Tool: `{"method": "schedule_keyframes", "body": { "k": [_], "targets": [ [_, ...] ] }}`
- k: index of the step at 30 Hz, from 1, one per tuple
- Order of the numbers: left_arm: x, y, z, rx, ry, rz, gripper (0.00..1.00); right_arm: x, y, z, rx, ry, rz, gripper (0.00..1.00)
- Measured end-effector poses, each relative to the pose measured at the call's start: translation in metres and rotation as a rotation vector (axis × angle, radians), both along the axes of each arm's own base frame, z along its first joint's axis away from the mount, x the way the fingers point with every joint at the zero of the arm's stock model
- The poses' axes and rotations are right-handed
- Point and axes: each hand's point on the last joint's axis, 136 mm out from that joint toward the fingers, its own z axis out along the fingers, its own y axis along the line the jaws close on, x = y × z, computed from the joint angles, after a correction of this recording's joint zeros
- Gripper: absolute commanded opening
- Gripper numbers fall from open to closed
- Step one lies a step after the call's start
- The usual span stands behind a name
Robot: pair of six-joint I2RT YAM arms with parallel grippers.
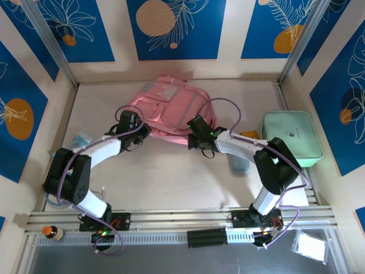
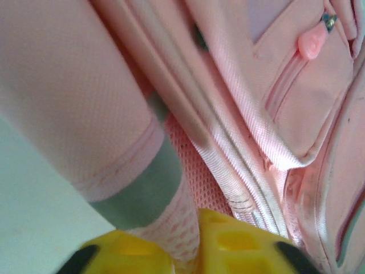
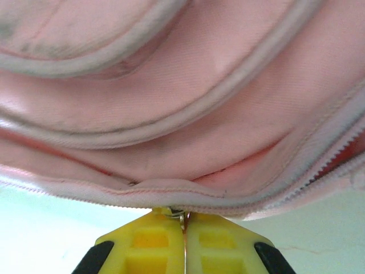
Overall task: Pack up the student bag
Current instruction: Zip the student bag at the top-center of the table.
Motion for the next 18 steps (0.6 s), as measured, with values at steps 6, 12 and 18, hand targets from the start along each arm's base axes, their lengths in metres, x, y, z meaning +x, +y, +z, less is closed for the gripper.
{"method": "schedule_keyframes", "body": {
  "k": [6,12,18],
  "targets": [
    [-0.005,0.042,-0.009,0.035,0.035,0.075,0.51,-0.004,0.045,-0.004,0.079,0.062,0.141,0.0],
    [-0.024,0.051,-0.004,0.028,0.04,0.091,0.57,-0.015,0.1,-0.001,0.153,0.099,0.283,0.0],
    [-0.042,0.039,-0.013,-0.072,0.078,0.08,0.58,-0.022,0.14,0.008,0.223,0.109,0.38,0.0]
  ]
}}
